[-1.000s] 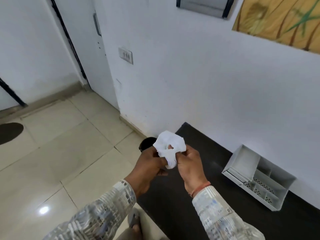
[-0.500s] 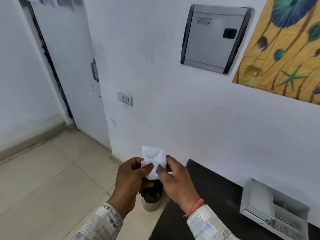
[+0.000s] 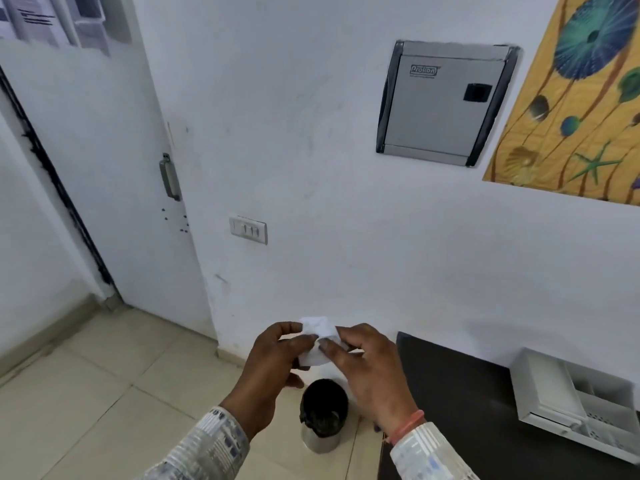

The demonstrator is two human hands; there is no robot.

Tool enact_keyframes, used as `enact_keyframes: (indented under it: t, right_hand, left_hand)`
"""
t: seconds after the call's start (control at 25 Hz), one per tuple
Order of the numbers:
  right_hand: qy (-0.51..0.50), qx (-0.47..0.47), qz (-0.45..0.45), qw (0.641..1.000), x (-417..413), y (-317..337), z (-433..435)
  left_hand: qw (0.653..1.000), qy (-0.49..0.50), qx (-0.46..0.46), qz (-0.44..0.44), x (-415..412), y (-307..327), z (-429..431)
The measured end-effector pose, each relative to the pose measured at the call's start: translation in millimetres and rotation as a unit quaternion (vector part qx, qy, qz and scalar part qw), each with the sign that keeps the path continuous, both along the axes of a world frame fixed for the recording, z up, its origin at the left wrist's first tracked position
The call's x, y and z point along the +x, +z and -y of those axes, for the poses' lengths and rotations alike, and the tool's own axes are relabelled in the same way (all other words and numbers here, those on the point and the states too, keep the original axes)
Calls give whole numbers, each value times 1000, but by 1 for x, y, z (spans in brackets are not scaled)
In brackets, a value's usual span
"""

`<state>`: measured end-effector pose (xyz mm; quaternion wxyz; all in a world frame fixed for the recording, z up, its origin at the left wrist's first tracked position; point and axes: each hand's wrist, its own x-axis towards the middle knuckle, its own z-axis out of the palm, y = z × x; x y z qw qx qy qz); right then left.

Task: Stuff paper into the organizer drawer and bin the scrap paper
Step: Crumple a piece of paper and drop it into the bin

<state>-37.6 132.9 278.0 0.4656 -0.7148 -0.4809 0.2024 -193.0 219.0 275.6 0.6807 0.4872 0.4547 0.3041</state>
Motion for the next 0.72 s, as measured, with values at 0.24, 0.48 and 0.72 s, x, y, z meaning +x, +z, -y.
enact_keyframes:
  t: [0.24, 0.48, 0.72]
  right_hand:
    - [-56, -15, 42, 997, 23, -11, -31]
    - [-51, -52, 202, 977, 51, -57, -87]
    - [-161, -62, 39, 984, 114, -128, -135]
  left_hand:
    - [997, -67, -30, 26, 35, -7, -43]
    - [995, -84, -12, -59, 90, -38, -123]
    - [984, -138, -85, -79, 135, -79, -183]
